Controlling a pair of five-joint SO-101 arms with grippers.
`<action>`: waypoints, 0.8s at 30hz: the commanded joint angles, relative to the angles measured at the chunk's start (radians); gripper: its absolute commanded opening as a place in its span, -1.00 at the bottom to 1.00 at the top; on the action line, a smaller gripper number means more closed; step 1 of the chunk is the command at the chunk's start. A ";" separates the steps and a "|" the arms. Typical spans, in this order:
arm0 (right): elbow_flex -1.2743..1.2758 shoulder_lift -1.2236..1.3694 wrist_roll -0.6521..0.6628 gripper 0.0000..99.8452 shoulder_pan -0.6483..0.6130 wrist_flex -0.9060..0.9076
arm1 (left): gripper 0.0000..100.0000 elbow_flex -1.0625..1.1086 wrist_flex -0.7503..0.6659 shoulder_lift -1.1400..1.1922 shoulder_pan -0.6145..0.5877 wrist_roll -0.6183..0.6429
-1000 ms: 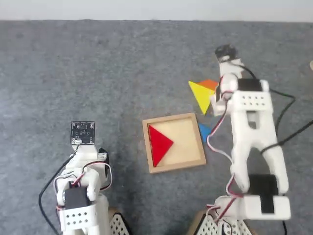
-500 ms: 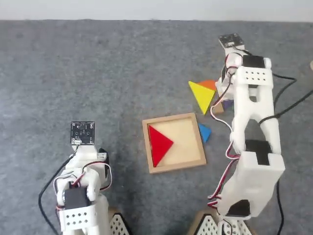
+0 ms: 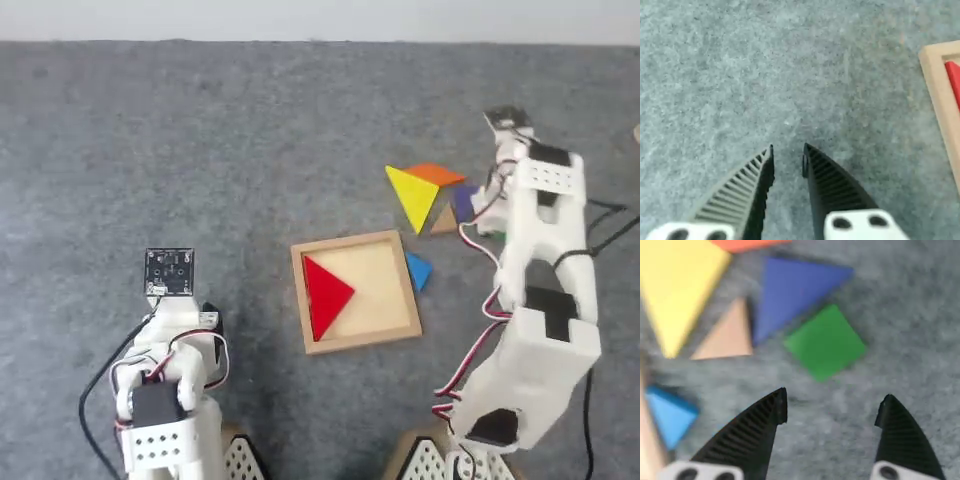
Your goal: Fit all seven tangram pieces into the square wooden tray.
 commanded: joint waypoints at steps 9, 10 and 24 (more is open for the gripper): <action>-0.219 -0.012 0.055 -0.41 -0.196 -0.015 | -0.81 -0.013 0.003 -0.020 -0.005 -0.002; -0.229 -0.012 0.055 -0.41 -0.220 -0.033 | -0.81 -0.013 0.003 -0.020 -0.005 -0.002; -0.229 0.156 0.009 -0.41 -0.318 -0.309 | -0.81 -0.013 0.003 -0.020 -0.005 -0.002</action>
